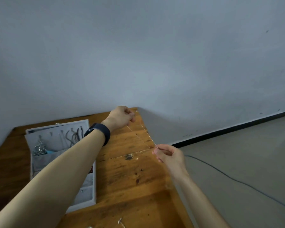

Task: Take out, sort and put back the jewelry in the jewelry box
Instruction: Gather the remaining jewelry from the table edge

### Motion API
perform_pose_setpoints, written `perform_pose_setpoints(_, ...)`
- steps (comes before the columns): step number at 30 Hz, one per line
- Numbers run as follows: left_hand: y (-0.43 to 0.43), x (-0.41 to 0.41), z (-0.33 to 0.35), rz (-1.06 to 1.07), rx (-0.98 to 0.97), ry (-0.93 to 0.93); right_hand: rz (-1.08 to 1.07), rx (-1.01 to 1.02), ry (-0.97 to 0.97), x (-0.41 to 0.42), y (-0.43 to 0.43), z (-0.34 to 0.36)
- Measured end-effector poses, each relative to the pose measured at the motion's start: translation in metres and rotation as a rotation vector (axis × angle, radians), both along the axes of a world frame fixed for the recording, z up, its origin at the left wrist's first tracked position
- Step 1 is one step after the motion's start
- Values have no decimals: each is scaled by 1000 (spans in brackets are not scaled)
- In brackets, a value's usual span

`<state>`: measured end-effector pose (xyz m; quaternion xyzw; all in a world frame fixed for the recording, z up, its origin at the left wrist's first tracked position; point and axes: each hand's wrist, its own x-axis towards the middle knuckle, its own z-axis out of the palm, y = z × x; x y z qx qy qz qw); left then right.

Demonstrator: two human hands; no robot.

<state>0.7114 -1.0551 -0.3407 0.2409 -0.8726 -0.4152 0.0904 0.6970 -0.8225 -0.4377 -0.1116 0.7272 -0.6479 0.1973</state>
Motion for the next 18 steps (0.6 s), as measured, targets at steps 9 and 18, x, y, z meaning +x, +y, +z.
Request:
perform_pose_setpoints(9,-51,-77,-93,21,-146,-150,43,367,145,-59,-49,-53)
perform_pose_setpoints(18,-76,-100,-143,67,-352,-196,71,514,197,-101,-83,-59)
